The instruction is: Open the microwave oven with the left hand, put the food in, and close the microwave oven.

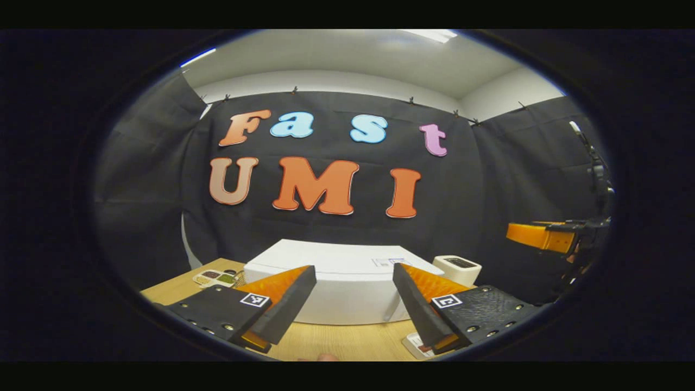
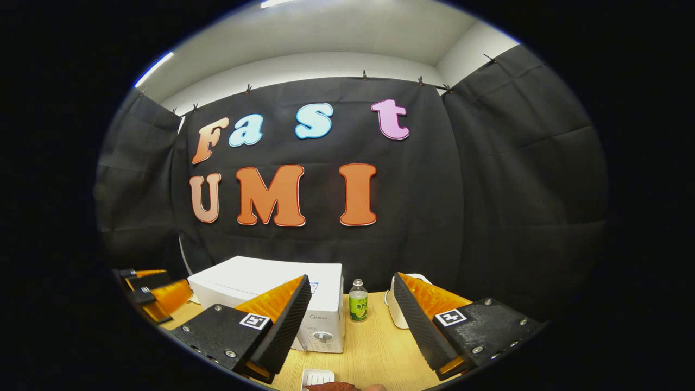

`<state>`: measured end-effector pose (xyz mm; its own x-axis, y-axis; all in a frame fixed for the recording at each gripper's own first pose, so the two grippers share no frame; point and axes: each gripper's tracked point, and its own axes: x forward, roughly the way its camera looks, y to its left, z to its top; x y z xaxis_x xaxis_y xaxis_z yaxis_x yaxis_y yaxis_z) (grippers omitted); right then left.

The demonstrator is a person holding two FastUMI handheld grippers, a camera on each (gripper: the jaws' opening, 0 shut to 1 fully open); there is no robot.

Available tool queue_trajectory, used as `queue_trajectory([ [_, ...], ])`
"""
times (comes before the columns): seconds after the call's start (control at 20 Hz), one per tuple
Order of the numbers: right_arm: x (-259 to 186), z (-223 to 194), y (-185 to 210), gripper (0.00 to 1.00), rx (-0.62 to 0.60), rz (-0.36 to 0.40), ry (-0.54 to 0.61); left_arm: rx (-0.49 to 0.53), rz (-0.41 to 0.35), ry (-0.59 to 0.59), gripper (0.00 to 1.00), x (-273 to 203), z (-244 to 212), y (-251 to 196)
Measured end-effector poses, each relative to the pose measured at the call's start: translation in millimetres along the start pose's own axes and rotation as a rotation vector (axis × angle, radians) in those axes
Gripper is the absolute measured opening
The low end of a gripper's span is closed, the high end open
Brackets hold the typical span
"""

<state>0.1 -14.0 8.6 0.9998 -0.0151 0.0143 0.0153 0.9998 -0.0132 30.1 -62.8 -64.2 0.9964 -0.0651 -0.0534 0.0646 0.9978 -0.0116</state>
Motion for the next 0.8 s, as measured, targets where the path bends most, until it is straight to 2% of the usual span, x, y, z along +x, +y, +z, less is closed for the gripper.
queue_trajectory([
  [0.15,-1,-1,-4,0.95,-0.012,-0.012,0.000,0.006,-0.050,0.035,0.92,18,-41,-31],
  [0.2,-2,-3,-5,0.95,-0.016,-0.013,0.001,-0.006,-0.072,0.047,0.96,23,-54,-41],
  [0.25,-2,-3,-6,0.95,-0.017,-0.015,0.001,-0.014,-0.091,0.062,0.92,29,-69,-51],
  [0.4,-2,-4,-14,0.95,-0.021,-0.036,-0.005,0.011,-0.084,0.083,0.92,44,-98,-64],
  [0.45,-1,-5,-16,0.95,-0.020,-0.039,-0.005,0.009,-0.086,0.079,0.95,49,-107,-70],
  [0.5,-2,-7,-19,0.95,-0.015,-0.042,-0.002,0.008,-0.083,0.098,0.92,54,-117,-74],
  [0.6,0,-12,-22,0.95,-0.010,-0.045,0.011,0.004,-0.083,0.114,0.92,61,-133,-78],
  [0.65,1,-14,-23,0.95,-0.012,-0.049,0.014,0.003,-0.088,0.122,0.95,66,-138,-82],
  [0.7,1,-16,-25,0.95,-0.016,-0.052,0.015,0.006,-0.086,0.132,0.92,70,-147,-85],
  [0.8,2,-18,-26,0.95,-0.008,-0.049,0.020,0.010,-0.094,0.149,0.92,78,-161,-91],
])
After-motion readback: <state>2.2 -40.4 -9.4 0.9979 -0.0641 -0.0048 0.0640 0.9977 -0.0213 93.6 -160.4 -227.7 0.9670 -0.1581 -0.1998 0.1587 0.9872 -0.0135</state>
